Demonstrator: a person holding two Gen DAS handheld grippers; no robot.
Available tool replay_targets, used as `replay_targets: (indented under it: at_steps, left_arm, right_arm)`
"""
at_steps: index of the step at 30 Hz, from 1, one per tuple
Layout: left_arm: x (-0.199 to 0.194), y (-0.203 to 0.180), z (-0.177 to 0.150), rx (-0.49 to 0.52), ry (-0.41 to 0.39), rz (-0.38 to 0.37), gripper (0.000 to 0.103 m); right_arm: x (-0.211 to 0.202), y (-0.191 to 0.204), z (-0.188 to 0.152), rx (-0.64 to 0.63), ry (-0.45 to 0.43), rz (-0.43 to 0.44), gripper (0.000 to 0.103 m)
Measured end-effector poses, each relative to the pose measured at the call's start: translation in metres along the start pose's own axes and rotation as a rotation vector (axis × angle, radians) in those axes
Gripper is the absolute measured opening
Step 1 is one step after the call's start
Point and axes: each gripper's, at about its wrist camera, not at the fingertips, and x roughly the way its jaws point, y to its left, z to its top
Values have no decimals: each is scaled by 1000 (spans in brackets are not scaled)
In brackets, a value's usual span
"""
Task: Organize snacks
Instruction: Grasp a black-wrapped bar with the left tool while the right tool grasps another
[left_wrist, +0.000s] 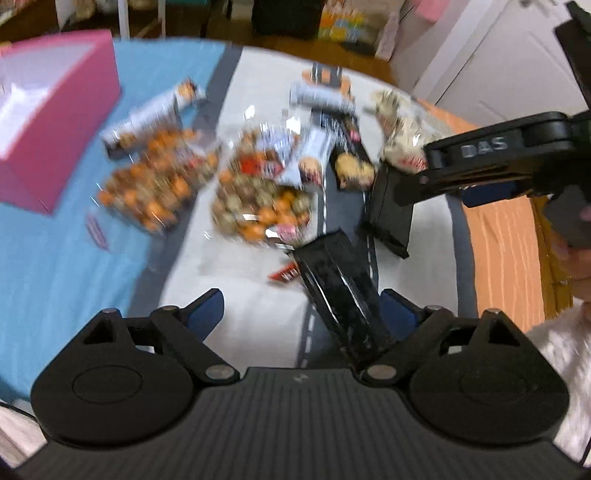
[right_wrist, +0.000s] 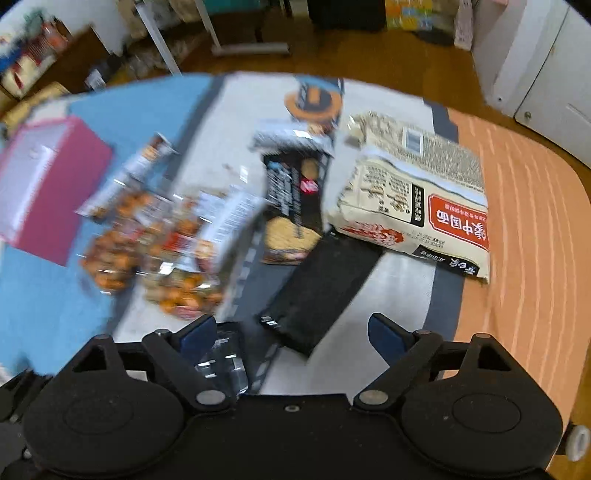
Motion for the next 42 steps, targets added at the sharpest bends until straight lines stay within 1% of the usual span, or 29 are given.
replay_targets:
  at_steps: [2,7,10,11,12,13,15,17,20,22,25,26,27,28,31,33,37,42]
  left_arm:
    - [13,-4,0,-18,23,5,87]
    - [36,-14,-5,-69,55,-10,87]
    - [49,-16,-7,-141,78,-23,87]
    - [52,-18,-7,-156,79,-16,87]
    - [55,-21,-8,-158,78,-1,87]
    - [57,-25,-9,-147,72,20,87]
    - [62,-34,-12,-114,60,69,87]
    - [67,-41,-14,-93,60,107,87]
    - [72,-45,-14,-57,56,117,87]
    - [78,-47,-13,-37,66,121,82]
    - [81,-44,-13,-43,77,100,73]
    - [79,-44,-12,-29,74,89,65]
    - [77,-45,-13,-17,70,79,57]
    - [76,-45,-13,-8,67,72,55]
    - [72,-44,-17,1,61,68,54]
    - [68,-39,-19,-8,66,62,53]
    - [56,-27,-24,-8,71,56,53]
    - [47,-15,-21,-5,86,35,53]
  right_arm:
    - [18,-6,4,26,56,-5,89]
    - [43,-25,6,110,141,89,87]
    - [52,-31,7,152,169,136,86]
    - [55,-32,8,168,168,151,82]
    - [57,-34,8,188,167,161,82]
    - [58,-36,9,202,162,161,81]
    - [60,-37,12,207,143,131,81]
    - [64,-34,17,180,119,95,81]
    - [75,-27,23,116,101,48,77]
    - [83,-23,24,76,110,10,74]
    - [79,-21,23,66,101,-2,71]
    - [77,-23,23,80,104,8,68]
    - [74,-26,21,103,110,21,68]
    - [72,-30,19,128,117,42,68]
    - [66,-30,9,134,155,54,67]
    - [63,-28,4,122,169,77,67]
    - [55,-20,1,83,156,75,67]
    - [48,-18,3,89,156,207,67]
